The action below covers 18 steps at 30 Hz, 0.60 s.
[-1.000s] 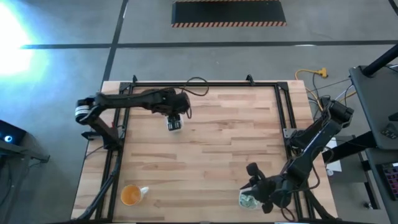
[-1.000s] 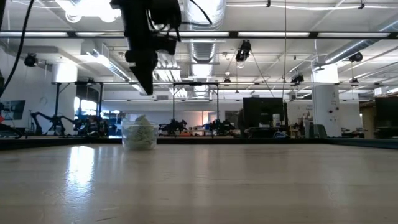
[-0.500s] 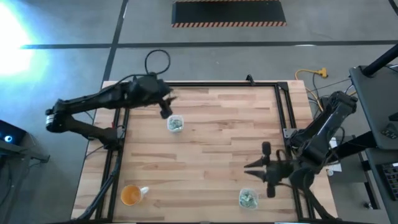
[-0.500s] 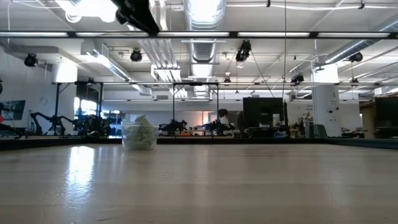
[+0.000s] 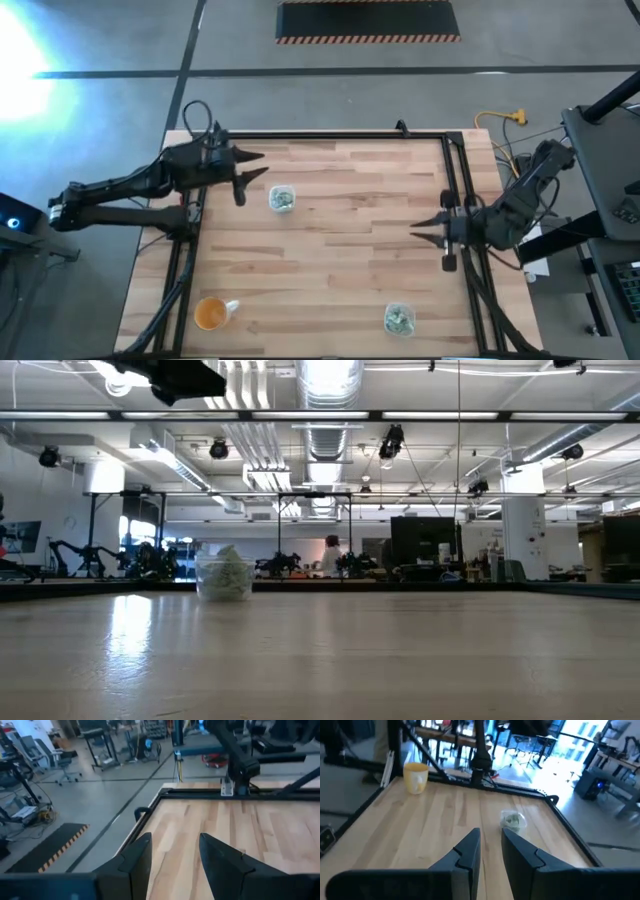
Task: Pick and place Stevia / Truvia into bins
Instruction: Return to Home Position
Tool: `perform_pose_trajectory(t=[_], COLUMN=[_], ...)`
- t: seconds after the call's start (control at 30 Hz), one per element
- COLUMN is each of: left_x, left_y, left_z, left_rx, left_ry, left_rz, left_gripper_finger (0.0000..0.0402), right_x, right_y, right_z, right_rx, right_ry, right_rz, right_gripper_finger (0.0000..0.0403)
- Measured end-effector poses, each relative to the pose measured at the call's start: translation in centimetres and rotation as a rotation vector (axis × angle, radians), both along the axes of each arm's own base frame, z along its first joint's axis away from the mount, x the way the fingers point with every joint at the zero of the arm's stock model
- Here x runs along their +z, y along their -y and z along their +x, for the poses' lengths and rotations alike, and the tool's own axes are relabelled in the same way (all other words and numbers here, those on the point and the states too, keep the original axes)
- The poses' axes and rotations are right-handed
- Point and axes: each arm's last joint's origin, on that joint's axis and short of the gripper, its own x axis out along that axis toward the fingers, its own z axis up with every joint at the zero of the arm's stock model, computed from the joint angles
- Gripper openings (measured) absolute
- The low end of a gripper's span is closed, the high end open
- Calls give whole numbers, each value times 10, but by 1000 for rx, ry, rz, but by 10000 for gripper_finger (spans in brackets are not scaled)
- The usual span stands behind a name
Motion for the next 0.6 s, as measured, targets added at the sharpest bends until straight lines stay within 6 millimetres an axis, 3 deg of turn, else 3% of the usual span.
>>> perform_pose_trajectory(t=[0.17, 0.43, 0.6], left_x=[-26, -87, -117], left_y=[2, 2, 5], left_z=[-8, -9, -20], left_rx=[7, 5, 3], left_ry=[107, 253, 314], left_rz=[-38, -46, -40], left_gripper_finger=[148, 148, 148], right_x=[-23, -38, -46], right_y=[9, 5, 4], right_z=[-8, -10, -9], right_rx=[14, 203, 209], right_ry=[111, 235, 241], right_rz=[43, 70, 56], right_gripper_finger=[68, 68, 68])
